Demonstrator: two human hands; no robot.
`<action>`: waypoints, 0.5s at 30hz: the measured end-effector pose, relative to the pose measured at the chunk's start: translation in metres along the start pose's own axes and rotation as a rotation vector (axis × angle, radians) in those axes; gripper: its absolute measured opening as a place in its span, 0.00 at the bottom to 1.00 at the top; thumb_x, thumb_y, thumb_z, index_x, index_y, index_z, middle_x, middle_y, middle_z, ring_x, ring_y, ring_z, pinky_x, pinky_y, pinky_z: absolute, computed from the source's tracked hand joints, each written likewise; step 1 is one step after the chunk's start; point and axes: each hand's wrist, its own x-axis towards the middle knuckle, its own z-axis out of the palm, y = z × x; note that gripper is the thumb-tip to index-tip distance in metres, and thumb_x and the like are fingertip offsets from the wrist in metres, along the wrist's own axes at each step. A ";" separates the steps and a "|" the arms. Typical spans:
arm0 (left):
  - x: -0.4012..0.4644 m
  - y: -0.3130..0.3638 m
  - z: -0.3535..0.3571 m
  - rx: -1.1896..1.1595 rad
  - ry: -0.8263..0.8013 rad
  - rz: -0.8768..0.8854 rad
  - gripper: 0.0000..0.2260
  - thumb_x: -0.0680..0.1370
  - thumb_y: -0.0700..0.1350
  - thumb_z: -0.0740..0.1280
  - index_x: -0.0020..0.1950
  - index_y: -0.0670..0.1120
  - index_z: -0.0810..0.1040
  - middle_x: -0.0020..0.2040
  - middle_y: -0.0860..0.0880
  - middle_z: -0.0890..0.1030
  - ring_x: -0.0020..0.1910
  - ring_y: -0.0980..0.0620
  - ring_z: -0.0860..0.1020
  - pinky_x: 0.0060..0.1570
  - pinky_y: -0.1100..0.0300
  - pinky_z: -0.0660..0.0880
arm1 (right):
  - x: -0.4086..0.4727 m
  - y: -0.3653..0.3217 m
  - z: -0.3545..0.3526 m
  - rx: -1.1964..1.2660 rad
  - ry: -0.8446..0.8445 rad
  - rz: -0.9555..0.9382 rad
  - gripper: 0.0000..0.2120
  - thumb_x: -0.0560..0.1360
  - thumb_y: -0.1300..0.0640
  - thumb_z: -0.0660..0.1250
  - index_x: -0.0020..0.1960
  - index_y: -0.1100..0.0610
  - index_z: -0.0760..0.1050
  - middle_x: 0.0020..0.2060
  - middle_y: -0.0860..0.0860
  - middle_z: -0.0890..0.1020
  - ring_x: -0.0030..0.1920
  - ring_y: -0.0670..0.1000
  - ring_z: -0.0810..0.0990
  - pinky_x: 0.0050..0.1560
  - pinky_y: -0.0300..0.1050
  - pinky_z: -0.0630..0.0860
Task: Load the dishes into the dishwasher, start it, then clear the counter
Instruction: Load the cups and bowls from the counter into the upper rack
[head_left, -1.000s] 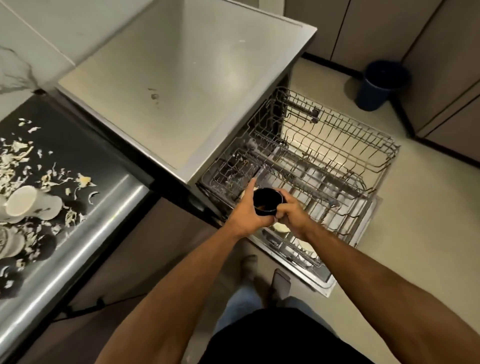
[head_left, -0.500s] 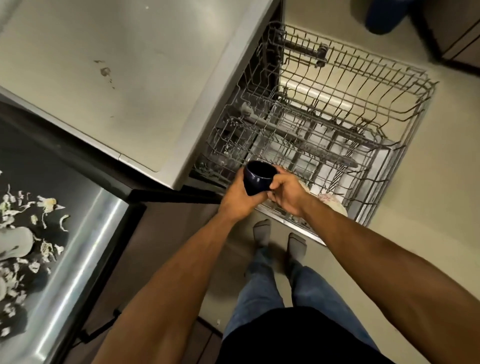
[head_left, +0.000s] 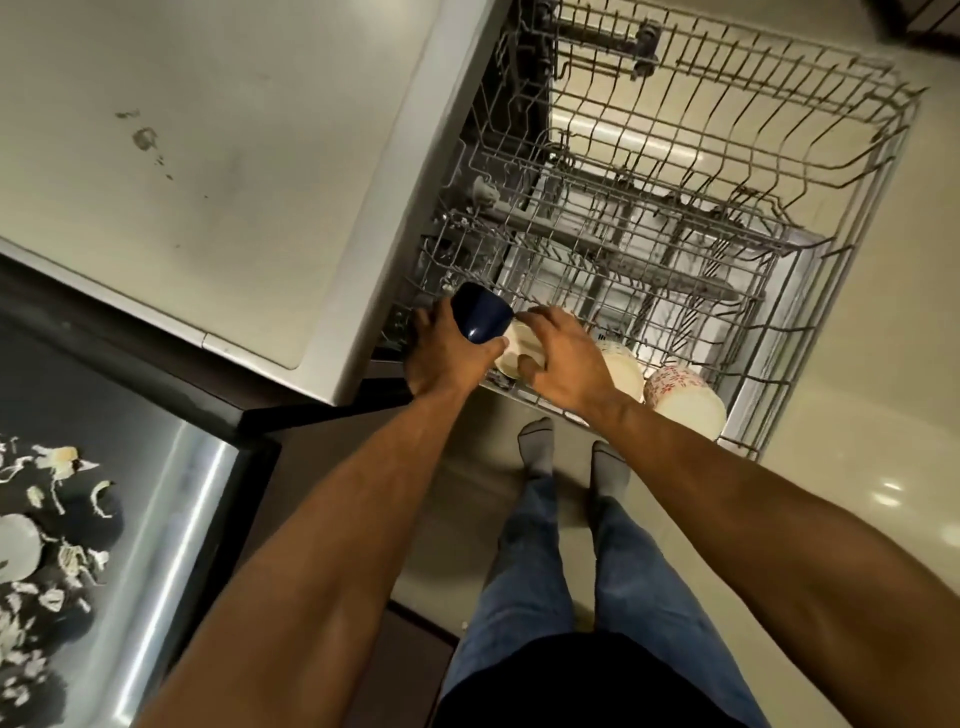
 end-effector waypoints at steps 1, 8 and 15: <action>0.006 0.001 0.001 0.032 0.012 -0.013 0.40 0.66 0.61 0.76 0.73 0.53 0.63 0.70 0.44 0.65 0.64 0.41 0.72 0.54 0.50 0.73 | 0.001 0.004 0.003 -0.081 -0.005 -0.035 0.29 0.75 0.49 0.64 0.73 0.57 0.66 0.69 0.56 0.70 0.69 0.58 0.68 0.69 0.55 0.67; 0.035 0.000 0.006 0.217 -0.014 -0.075 0.40 0.66 0.58 0.76 0.74 0.51 0.64 0.75 0.42 0.59 0.73 0.38 0.59 0.66 0.42 0.67 | -0.001 0.025 0.010 -0.291 -0.061 -0.142 0.35 0.76 0.48 0.68 0.77 0.56 0.58 0.75 0.58 0.63 0.73 0.60 0.63 0.75 0.55 0.56; 0.057 0.013 0.013 0.436 -0.087 -0.038 0.39 0.65 0.56 0.78 0.72 0.49 0.67 0.73 0.40 0.62 0.72 0.38 0.60 0.65 0.41 0.65 | 0.000 0.028 0.015 -0.319 -0.033 -0.159 0.35 0.76 0.47 0.68 0.78 0.56 0.57 0.75 0.58 0.62 0.74 0.59 0.62 0.75 0.53 0.52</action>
